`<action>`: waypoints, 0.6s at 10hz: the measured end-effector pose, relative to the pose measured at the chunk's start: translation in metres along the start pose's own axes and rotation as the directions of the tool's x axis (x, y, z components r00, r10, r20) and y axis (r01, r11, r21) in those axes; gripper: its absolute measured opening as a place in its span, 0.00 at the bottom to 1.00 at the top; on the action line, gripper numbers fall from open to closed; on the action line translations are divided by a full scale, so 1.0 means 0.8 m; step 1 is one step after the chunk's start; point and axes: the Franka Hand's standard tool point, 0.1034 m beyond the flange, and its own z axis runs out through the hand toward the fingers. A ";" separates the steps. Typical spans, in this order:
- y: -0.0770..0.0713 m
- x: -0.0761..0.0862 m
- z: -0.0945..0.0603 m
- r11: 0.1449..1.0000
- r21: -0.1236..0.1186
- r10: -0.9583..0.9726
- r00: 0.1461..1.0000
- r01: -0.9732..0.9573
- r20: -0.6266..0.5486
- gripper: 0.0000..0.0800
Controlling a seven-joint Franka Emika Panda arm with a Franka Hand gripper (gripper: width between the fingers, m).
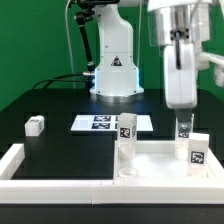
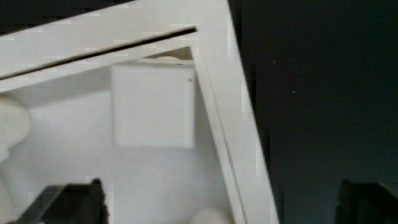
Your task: Assemble square table
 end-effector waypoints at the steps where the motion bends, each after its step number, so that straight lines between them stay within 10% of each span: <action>1: -0.001 0.000 0.000 1.000 0.001 0.000 1.000 0.000 0.000 0.81; 6: 0.011 0.032 0.001 0.989 0.022 -0.146 0.989 0.146 -0.012 0.81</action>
Offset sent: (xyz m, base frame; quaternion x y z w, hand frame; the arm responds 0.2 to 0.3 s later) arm 0.0000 0.0000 0.0000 0.0000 0.0000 0.0000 1.0000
